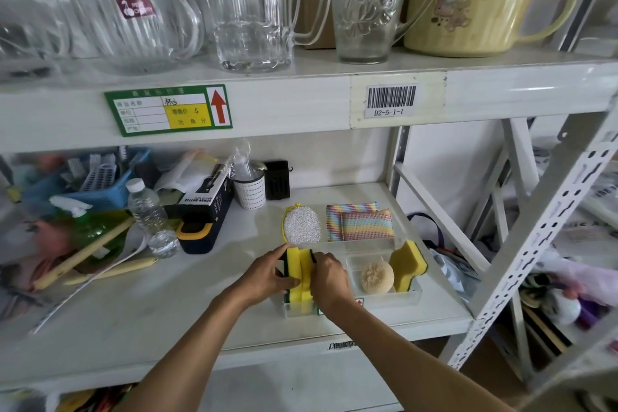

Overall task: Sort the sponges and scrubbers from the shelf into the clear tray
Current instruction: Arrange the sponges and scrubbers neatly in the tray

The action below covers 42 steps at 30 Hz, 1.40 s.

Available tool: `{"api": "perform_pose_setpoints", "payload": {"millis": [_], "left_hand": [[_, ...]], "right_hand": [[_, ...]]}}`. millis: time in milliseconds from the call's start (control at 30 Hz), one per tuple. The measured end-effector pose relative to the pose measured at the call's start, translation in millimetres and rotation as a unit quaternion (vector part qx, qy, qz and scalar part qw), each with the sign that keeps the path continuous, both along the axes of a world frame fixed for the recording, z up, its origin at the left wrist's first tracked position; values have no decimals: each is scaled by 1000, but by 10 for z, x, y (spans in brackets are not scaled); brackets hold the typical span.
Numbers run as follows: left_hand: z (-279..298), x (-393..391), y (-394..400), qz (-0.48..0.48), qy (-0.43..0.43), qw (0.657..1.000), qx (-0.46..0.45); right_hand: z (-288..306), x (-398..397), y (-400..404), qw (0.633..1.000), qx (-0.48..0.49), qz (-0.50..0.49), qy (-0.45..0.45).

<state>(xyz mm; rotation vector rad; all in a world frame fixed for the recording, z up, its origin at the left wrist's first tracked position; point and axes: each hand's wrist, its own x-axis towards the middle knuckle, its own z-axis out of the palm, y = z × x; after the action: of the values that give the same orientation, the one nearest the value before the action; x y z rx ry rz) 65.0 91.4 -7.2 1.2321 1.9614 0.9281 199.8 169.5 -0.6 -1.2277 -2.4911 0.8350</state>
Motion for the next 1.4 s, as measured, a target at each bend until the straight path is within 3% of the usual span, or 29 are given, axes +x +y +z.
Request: {"api": "perform_pose_setpoints", "payload": {"millis": [533,767,1200,1400], "left_hand": [[217,15,15,30,0,999,40],[258,44,18,-3,-21,1000,16],[229,33,26,29,-21,999,36],[127,22,-12,29,-41,999,-20]], "right_hand": [[240,-54,-54,994,107,-1,-21],[231,-10,11,994,98,-11,-38],[235,7,-38,990,135,-2,-44],[143,-8,-55,993,111,22,-16]]}}
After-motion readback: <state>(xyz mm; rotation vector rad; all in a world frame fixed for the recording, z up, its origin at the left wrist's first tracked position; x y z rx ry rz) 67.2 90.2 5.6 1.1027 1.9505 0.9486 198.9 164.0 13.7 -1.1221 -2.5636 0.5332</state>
